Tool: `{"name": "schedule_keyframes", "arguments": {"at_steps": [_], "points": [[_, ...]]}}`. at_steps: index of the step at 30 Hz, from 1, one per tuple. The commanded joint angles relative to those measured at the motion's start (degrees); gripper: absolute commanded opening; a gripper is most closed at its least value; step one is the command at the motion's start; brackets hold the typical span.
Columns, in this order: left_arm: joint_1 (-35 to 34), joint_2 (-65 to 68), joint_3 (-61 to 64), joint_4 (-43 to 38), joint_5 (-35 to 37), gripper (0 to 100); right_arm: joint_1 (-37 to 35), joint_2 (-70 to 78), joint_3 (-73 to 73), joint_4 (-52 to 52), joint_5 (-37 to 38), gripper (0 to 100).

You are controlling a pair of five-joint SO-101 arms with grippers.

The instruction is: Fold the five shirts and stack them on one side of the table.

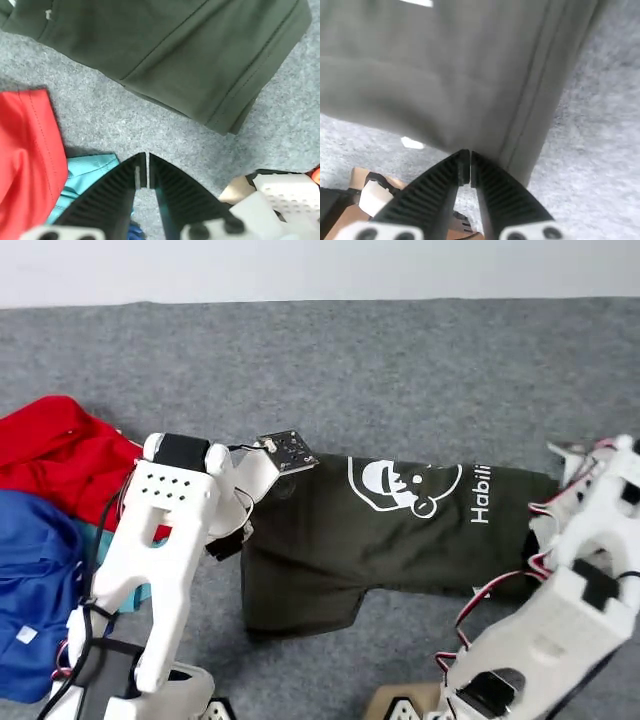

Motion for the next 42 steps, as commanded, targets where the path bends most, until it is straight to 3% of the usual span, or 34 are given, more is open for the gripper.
{"name": "schedule_keyframes", "arguments": {"at_steps": [1,6,17,23,32,42], "points": [[0.2,-1.4,-0.3,1.0,0.2,2,2.2,4.8,-1.0,-1.8,-0.3,1.0],[0.2,-1.4,-0.3,1.1,0.2,2,1.9,10.0,-1.1,-1.7,-0.6,1.0],[0.2,-1.5,-0.3,1.1,0.2,2,0.9,-5.1,-6.2,3.6,-0.3,1.0],[0.2,-1.4,-0.3,0.2,0.3,2,3.2,-3.8,-5.8,3.1,-0.2,1.1],[-0.1,0.9,-0.6,-13.1,13.0,2,3.3,-3.2,-5.7,3.6,-0.2,1.2],[0.3,6.8,-0.6,-10.2,18.9,2,3.2,-13.5,-3.5,3.9,0.8,1.0]]}}
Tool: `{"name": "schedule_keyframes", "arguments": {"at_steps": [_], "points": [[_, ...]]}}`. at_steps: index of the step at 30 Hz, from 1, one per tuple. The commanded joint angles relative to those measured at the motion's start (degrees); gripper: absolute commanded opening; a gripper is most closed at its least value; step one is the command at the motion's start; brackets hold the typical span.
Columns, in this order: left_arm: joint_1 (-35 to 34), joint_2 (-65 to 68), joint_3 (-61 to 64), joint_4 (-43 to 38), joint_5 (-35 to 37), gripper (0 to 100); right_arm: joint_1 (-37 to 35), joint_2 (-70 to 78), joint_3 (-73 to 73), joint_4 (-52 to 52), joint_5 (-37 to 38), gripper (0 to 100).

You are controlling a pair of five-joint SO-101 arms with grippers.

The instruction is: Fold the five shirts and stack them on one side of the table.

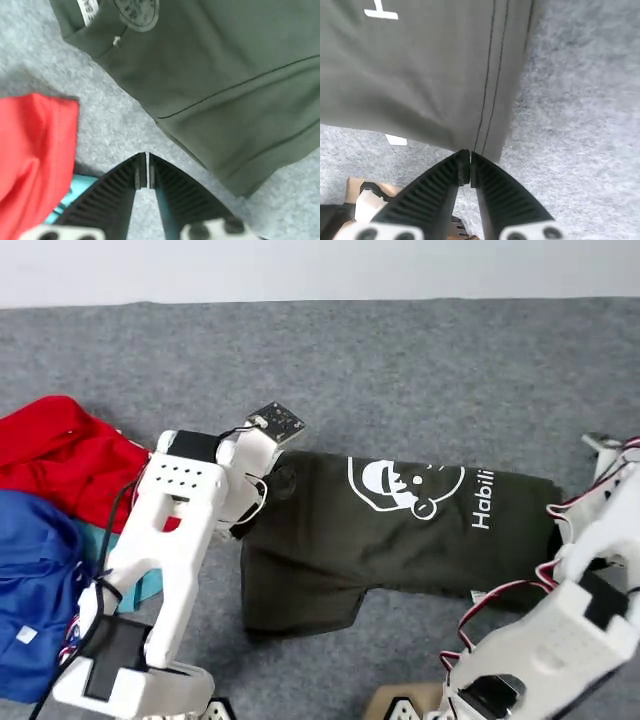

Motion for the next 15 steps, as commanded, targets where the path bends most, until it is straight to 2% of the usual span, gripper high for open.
{"name": "schedule_keyframes", "arguments": {"at_steps": [1,8,15], "points": [[0.6,0.0,-0.6,2.8,1.3,2,0.0,-7.5,0.8,2.2,2.2,1.0],[7.2,-0.6,-0.6,10.4,-5.4,8,1.5,-15.5,9.6,2.1,9.7,1.0],[15.7,0.1,-0.1,13.6,-17.1,11,7.7,-17.1,14.0,1.9,12.9,1.2]]}}
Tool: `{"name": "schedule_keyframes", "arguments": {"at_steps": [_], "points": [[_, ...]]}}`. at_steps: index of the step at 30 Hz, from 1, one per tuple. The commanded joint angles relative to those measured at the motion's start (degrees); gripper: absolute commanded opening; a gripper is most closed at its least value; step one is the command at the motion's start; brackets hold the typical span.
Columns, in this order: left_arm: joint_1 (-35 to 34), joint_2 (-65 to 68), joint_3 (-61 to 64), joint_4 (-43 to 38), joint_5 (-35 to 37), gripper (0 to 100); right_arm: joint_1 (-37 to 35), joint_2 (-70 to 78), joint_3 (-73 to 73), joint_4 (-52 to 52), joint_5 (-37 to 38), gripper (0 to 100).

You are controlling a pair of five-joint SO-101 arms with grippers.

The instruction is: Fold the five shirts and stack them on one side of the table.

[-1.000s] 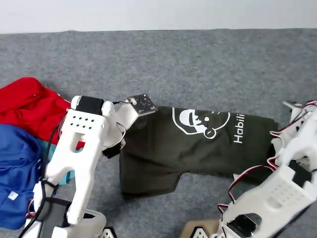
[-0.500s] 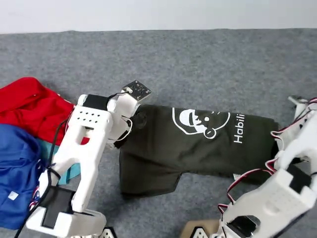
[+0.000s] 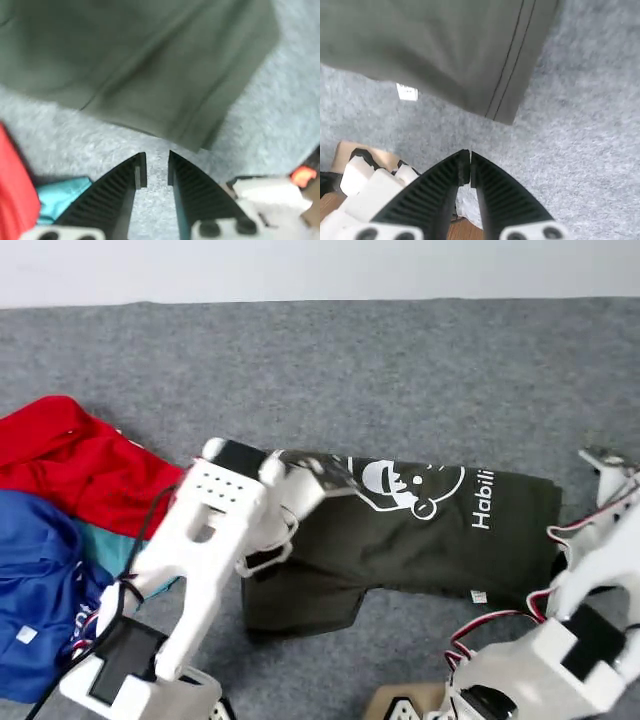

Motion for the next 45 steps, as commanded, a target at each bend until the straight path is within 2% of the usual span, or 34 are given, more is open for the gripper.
{"name": "schedule_keyframes", "arguments": {"at_steps": [1,9,13,21,29,33,41,45], "points": [[4.7,0.0,0.5,2.2,-5.0,12,3.8,-2.9,-0.2,1.9,1.1,1.2],[9.5,0.0,6.3,-0.8,-9.4,21,11.3,-3.2,-0.4,2.2,1.1,1.3],[10.8,0.0,9.0,-4.5,-12.8,22,13.7,-3.2,-0.4,2.2,1.1,1.3],[11.4,0.1,16.0,-14.3,-15.7,22,14.4,-5.2,-0.2,2.3,1.0,1.3],[11.3,0.6,19.9,-18.6,-15.7,22,14.1,-9.5,-0.2,2.2,1.1,1.4],[11.3,7.7,19.3,-20.1,-15.6,21,14.4,-9.7,-0.2,2.3,1.1,1.3],[11.4,19.3,6.7,-15.1,-14.8,4,14.4,-9.7,-0.2,2.3,1.1,1.2],[11.4,19.5,2.6,-13.2,-14.8,1,14.4,-9.7,-0.2,2.3,1.1,1.2]]}}
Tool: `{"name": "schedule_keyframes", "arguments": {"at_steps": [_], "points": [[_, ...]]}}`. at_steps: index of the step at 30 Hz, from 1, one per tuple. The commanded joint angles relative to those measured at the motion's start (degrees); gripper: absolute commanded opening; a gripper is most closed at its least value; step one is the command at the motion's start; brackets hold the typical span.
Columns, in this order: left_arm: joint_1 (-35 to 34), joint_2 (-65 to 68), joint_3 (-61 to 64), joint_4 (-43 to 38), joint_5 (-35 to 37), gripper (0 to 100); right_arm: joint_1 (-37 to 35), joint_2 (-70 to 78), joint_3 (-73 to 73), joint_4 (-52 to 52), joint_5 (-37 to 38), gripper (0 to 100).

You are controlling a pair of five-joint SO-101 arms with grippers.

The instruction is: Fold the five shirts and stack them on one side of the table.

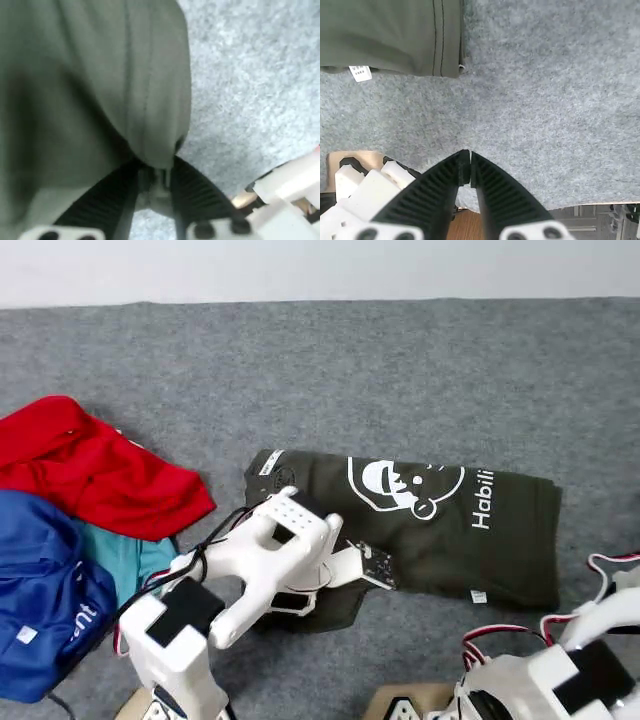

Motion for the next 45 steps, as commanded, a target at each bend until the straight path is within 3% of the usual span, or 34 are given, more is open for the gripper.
{"name": "schedule_keyframes", "arguments": {"at_steps": [1,12,19,32,45], "points": [[0.4,0.2,-5.3,1.3,0.4,1,0.3,-2.9,-0.4,2.2,0.4,1.2],[-0.1,0.4,-22.4,11.2,0.4,0,0.3,-2.6,-0.3,2.1,0.4,1.2],[-0.3,0.6,-26.9,9.6,0.4,0,0.4,-2.6,-0.3,2.1,0.4,1.1],[-8.0,0.9,-30.6,0.0,0.5,0,0.0,-2.6,2.6,1.6,0.5,1.3],[-12.0,16.1,-46.0,-0.4,0.8,0,0.2,-2.6,7.1,0.4,0.5,1.3]]}}
